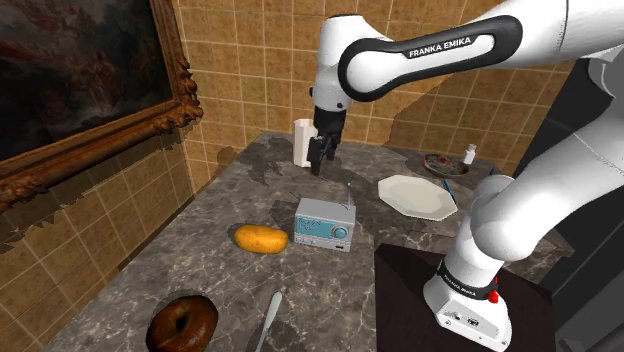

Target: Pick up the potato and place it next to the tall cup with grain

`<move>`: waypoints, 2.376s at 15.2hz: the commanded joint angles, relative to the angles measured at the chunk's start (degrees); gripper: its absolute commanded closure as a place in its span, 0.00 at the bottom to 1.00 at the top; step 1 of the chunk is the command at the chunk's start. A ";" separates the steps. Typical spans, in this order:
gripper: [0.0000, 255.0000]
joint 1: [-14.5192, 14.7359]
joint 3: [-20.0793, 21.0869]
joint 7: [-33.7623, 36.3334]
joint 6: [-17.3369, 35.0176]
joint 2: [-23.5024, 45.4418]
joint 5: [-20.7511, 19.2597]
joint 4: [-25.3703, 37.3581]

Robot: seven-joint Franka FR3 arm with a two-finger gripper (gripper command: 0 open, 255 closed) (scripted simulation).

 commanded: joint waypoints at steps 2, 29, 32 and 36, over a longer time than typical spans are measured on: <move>0.00 1.41 1.84 -0.07 3.31 4.98 0.61 0.80; 0.00 7.39 9.31 1.69 19.50 31.32 -2.07 6.67; 1.00 7.39 9.31 1.69 19.49 31.32 -2.07 6.67; 1.00 7.40 9.31 1.69 19.47 31.31 -2.07 6.67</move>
